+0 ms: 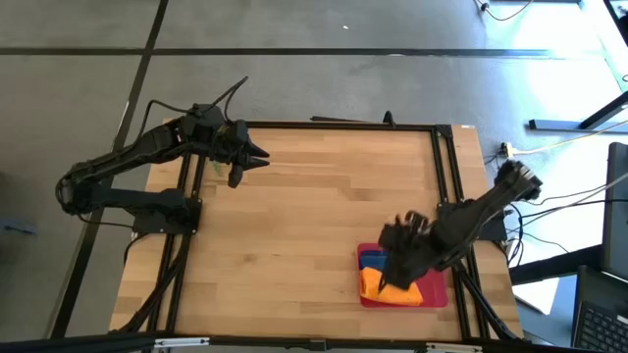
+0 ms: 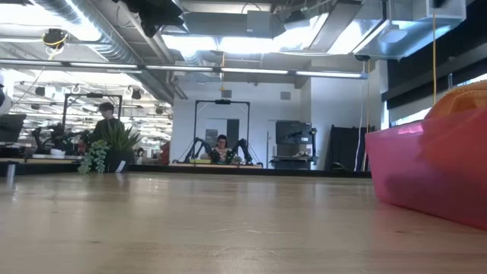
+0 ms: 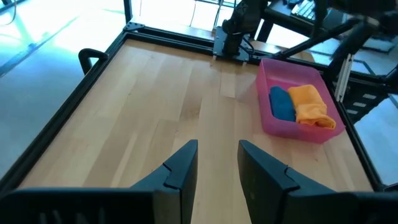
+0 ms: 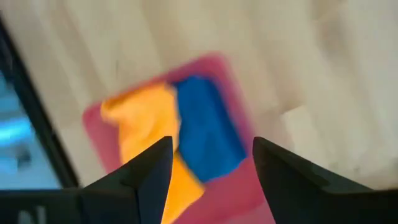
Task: Roll microfiber towels into tight, uniform cylinder then place into a basket
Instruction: Return to Home Position
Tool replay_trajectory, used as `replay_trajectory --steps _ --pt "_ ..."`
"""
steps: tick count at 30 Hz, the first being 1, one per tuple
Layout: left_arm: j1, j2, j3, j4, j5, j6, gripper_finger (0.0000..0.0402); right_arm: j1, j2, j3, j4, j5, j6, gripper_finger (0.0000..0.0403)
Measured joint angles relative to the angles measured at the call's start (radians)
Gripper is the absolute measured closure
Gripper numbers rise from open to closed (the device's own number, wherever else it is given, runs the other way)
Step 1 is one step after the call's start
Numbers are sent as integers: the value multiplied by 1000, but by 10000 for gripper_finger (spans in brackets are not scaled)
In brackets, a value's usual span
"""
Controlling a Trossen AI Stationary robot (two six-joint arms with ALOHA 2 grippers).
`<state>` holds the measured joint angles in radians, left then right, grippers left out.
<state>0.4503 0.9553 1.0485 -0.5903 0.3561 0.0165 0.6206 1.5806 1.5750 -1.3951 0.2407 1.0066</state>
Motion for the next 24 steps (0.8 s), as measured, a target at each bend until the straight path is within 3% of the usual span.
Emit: replay_trajectory --steps 7,12,18,22,24 --pt "1 -65 0 -1 -71 -14 301 -97 -156 1 -62 267 -93 179" --pt "3 -173 0 -7 -151 -2 328 -205 -249 0 -83 515 -153 188" --pt "3 -280 1 -113 -156 -7 393 -321 -354 -8 -27 528 -323 271" --pt "3 -328 1 -205 -134 -12 396 -372 -429 -74 101 512 -461 364" --pt "3 -350 1 -209 -118 -14 399 -396 -473 -133 203 476 -526 392"
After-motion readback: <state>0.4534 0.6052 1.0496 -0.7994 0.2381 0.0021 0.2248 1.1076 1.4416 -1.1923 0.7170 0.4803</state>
